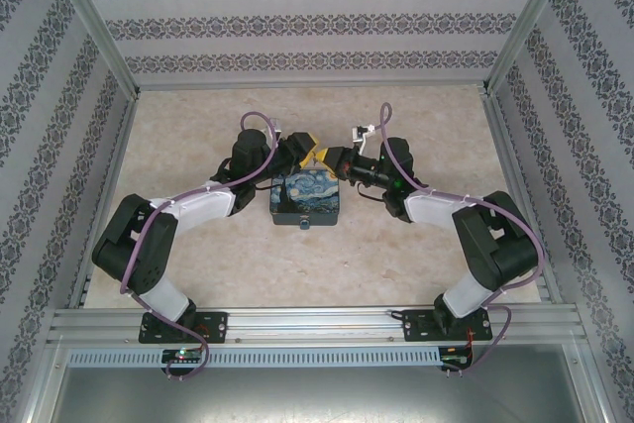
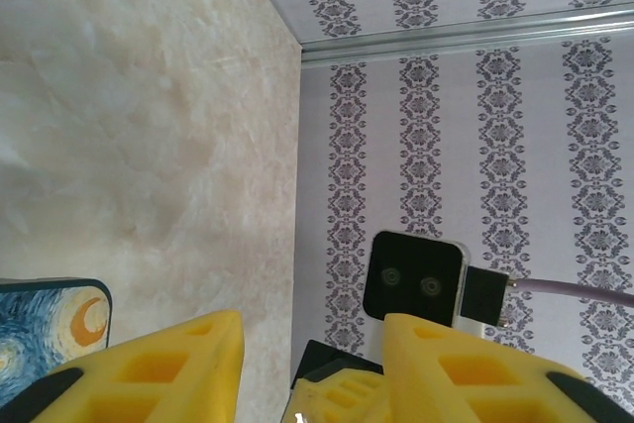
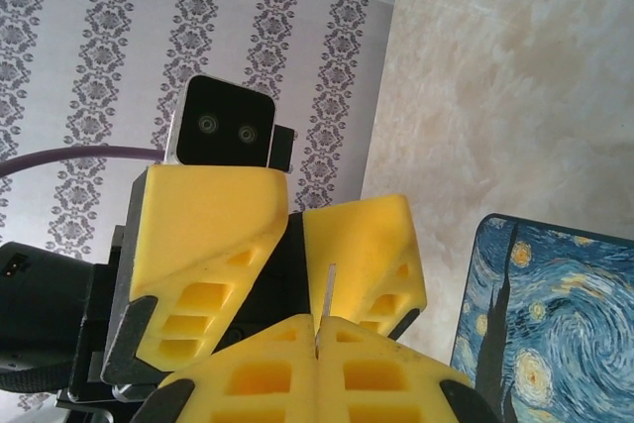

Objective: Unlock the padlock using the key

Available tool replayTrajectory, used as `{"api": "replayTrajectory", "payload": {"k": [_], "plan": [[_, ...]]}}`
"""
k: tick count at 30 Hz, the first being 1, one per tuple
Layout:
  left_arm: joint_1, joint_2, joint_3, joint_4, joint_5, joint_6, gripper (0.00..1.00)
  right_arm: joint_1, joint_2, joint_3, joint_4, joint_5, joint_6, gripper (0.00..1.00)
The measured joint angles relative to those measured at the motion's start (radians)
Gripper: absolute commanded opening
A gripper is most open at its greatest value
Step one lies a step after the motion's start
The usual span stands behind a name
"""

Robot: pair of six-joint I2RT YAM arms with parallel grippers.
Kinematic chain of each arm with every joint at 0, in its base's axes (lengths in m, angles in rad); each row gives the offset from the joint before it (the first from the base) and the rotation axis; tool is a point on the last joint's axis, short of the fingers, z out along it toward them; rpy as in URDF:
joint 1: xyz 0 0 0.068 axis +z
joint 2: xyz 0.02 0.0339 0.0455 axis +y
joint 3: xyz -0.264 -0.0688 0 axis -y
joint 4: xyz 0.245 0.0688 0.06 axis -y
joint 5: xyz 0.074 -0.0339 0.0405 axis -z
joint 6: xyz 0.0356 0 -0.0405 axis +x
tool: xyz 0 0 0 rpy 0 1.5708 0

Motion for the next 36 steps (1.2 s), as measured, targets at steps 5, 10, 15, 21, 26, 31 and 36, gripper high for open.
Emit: {"api": "replayTrajectory", "payload": {"k": [5,10,15,21,26,31,36], "plan": [[0.0,0.002,0.0,0.008,0.0,-0.007,0.36,0.005,0.015,0.002,0.013,0.0,0.009,0.0],[0.0,0.002,0.0,0.011,0.0,-0.007,0.29,0.006,0.022,0.002,0.027,0.0,0.014,0.0],[0.0,0.002,0.0,0.011,-0.001,-0.007,0.25,0.012,0.024,0.003,0.038,0.0,0.026,0.0],[0.0,0.003,0.0,0.011,-0.001,-0.007,0.19,0.012,0.032,0.008,0.056,0.0,0.034,0.0],[0.0,0.003,0.0,0.01,-0.002,-0.007,0.1,0.012,0.036,0.011,0.071,0.0,0.038,0.0],[0.0,0.003,0.0,0.01,-0.004,-0.005,0.0,0.011,0.037,0.011,0.072,-0.001,0.045,0.05],[0.0,0.002,0.0,0.003,-0.001,0.011,0.0,0.002,0.032,-0.007,0.071,-0.007,0.055,0.46]]}}
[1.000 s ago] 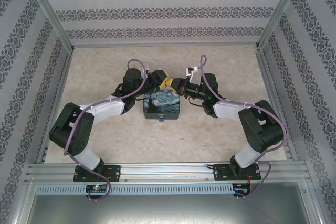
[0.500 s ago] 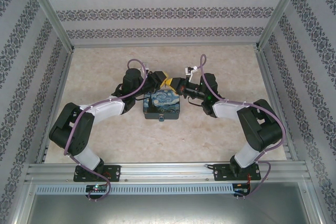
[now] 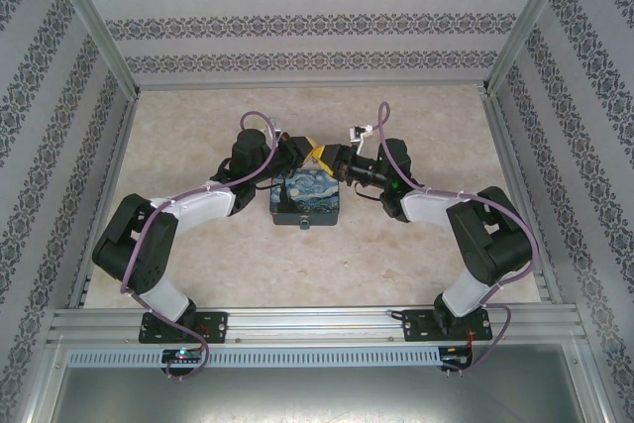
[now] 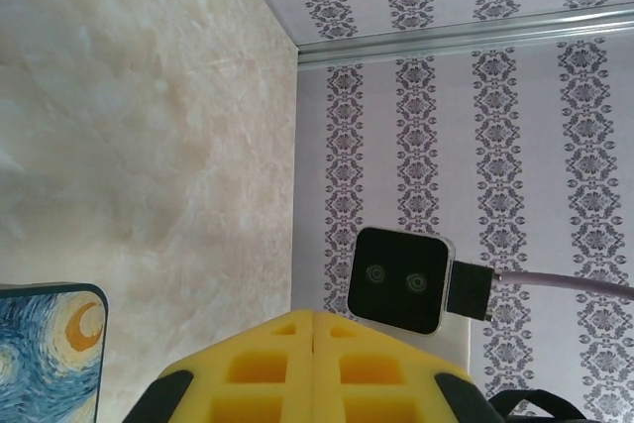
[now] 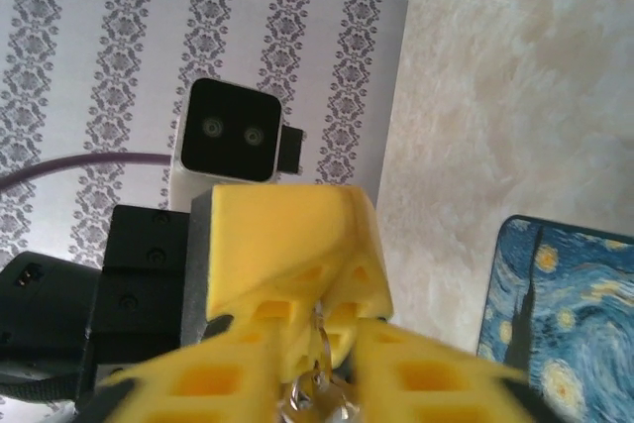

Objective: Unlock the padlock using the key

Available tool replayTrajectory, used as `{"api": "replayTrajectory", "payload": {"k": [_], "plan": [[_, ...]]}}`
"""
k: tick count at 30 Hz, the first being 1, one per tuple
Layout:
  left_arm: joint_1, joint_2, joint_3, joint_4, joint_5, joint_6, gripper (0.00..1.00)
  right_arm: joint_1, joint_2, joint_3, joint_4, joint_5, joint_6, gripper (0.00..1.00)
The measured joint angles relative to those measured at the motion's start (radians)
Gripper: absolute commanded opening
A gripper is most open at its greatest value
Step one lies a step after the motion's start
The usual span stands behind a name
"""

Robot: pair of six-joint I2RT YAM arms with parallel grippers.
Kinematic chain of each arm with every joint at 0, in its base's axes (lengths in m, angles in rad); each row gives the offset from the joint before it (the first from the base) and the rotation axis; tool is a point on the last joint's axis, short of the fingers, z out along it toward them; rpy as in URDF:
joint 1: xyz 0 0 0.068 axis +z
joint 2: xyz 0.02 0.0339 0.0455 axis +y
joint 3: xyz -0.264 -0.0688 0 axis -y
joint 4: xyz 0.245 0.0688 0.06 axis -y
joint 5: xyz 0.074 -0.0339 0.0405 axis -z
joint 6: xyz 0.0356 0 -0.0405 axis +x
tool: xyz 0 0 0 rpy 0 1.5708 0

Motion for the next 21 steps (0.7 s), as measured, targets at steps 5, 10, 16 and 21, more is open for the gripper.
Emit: {"api": "replayTrajectory", "payload": {"k": [5,10,16,21], "plan": [[0.0,-0.022,0.0,-0.064,-0.023,0.052,0.0,-0.042,-0.043,-0.066,-0.028,0.003,0.003,0.52],[0.0,-0.07,0.0,-0.093,-0.069,0.085,0.0,-0.055,-0.091,-0.089,-0.053,0.048,0.008,0.53],[-0.01,-0.116,-0.035,-0.09,-0.159,0.068,0.0,0.005,-0.117,-0.073,-0.062,0.184,0.024,0.54],[-0.031,-0.131,-0.087,-0.09,-0.233,0.015,0.0,0.056,-0.095,0.003,-0.06,0.249,0.032,0.53]]}}
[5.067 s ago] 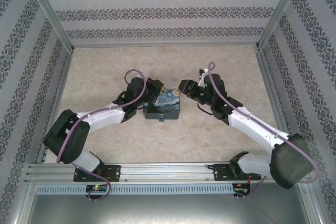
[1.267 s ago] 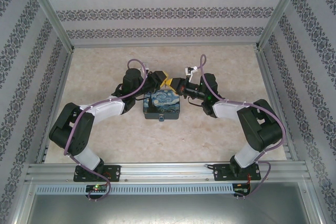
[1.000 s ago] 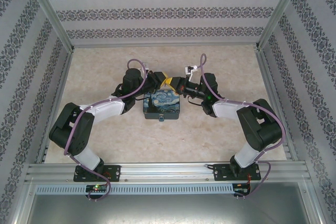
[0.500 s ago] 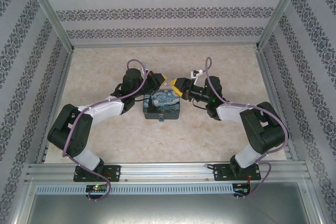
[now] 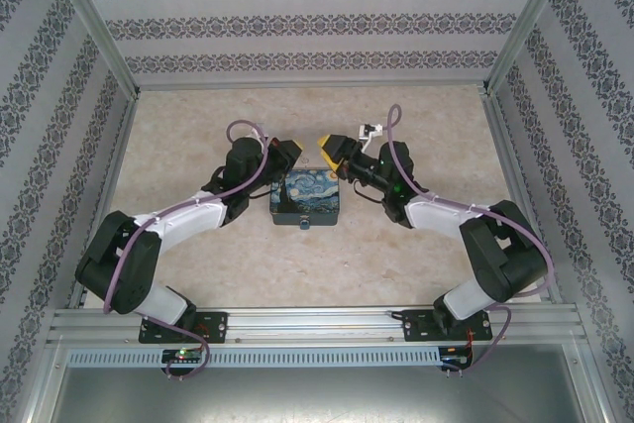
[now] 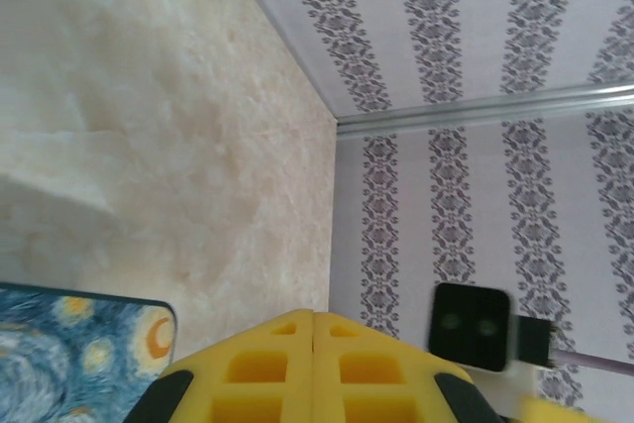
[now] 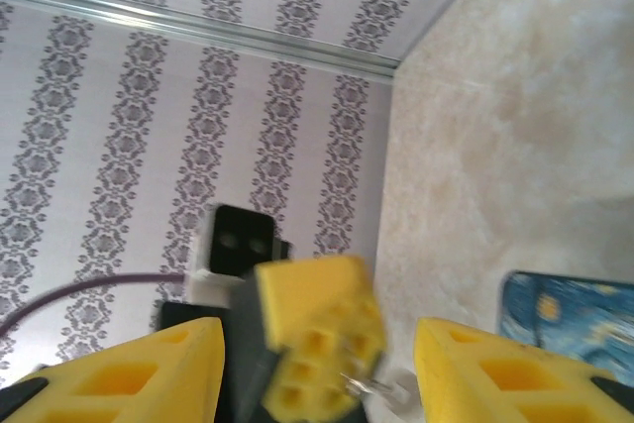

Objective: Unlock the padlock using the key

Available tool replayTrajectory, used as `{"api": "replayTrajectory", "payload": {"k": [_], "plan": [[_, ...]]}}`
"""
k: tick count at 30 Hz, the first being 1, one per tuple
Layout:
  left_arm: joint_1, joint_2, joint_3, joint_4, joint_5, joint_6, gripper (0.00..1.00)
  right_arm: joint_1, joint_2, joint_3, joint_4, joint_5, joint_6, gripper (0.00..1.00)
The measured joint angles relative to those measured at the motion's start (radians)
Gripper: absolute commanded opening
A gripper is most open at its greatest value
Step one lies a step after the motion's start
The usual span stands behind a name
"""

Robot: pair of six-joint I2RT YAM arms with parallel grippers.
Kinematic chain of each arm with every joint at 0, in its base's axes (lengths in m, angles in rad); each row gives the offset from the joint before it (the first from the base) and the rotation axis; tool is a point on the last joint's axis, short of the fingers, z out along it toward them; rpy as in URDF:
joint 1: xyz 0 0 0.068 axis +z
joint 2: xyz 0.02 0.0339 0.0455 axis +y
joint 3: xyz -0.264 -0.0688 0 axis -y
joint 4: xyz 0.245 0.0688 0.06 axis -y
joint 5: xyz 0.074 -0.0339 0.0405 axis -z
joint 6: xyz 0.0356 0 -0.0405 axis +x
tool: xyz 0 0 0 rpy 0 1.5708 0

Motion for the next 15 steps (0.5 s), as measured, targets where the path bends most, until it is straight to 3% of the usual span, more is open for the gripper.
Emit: {"api": "replayTrajectory", "payload": {"k": [15], "plan": [[-0.025,-0.056,-0.054,0.007,-0.146,-0.09,0.0,0.066,0.154,0.077,0.081,0.075,0.055,0.4]]}}
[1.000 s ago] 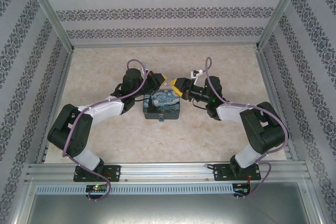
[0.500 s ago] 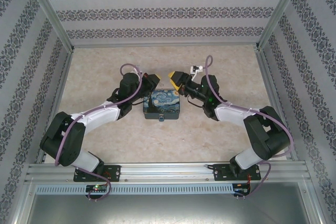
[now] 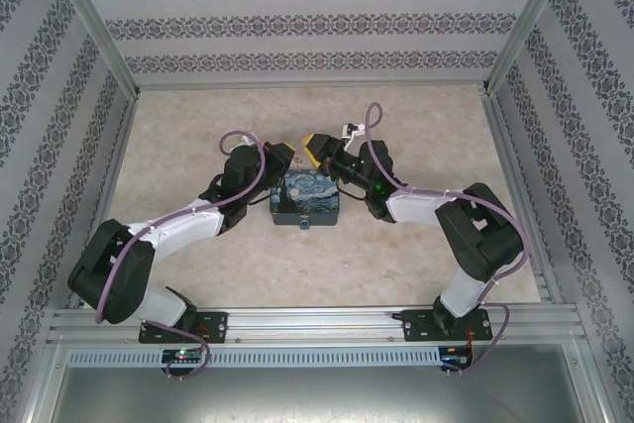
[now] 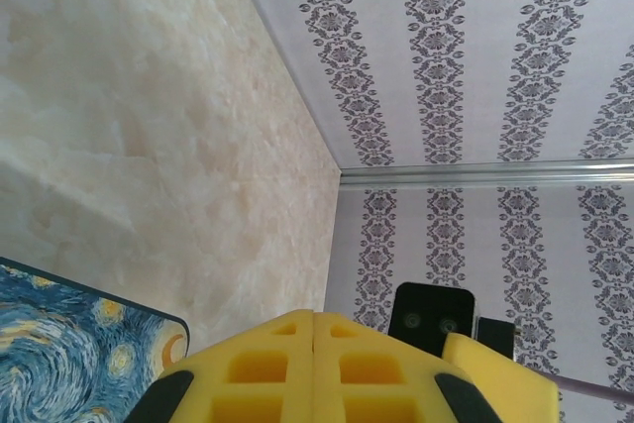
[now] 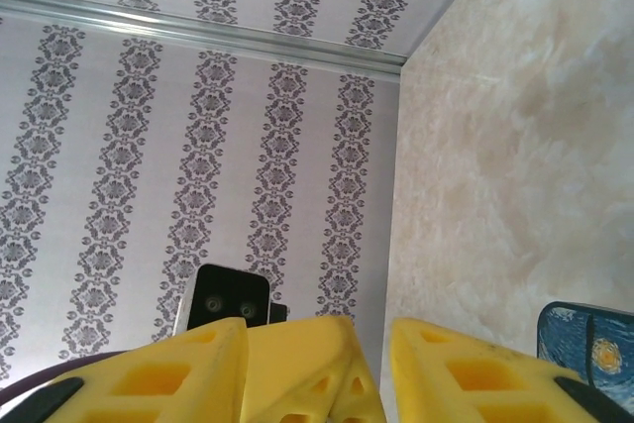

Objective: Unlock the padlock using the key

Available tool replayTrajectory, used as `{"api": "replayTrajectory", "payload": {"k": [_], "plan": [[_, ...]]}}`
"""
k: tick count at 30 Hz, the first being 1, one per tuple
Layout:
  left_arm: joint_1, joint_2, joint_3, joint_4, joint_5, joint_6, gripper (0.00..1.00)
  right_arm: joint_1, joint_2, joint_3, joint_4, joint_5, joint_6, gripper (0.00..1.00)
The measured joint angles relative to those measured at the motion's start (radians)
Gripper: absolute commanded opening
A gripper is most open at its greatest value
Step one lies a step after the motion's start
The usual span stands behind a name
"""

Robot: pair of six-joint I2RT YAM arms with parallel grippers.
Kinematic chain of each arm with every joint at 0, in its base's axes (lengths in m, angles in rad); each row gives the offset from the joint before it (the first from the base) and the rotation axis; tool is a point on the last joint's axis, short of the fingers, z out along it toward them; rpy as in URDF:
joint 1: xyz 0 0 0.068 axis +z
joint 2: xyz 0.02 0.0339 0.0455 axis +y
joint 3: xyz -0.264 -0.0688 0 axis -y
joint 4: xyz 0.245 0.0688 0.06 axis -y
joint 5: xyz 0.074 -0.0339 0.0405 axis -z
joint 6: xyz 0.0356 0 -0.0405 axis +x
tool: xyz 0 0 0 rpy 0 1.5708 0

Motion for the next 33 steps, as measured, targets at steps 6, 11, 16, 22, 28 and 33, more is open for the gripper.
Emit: {"api": "replayTrajectory", "payload": {"k": [6,11,16,22,28,33], "plan": [[-0.006,0.0,0.0,0.014,-0.015,-0.003,0.0,0.011,0.023,0.002,0.036,0.002,0.026,0.39],[-0.006,0.0,0.0,0.032,-0.022,-0.003,0.0,0.026,0.032,0.002,0.081,0.002,0.048,0.38],[-0.006,0.0,-0.002,0.045,-0.036,-0.003,0.0,0.037,0.035,-0.003,0.113,0.002,0.07,0.36],[-0.006,0.0,-0.005,0.047,-0.041,-0.003,0.0,0.05,0.035,-0.023,0.144,0.003,0.083,0.35],[-0.006,0.0,-0.008,0.051,-0.045,-0.003,0.0,0.053,0.036,-0.038,0.161,0.002,0.1,0.33],[-0.006,0.0,-0.008,0.053,-0.051,-0.003,0.0,0.059,0.044,-0.04,0.167,0.002,0.105,0.31]]}}
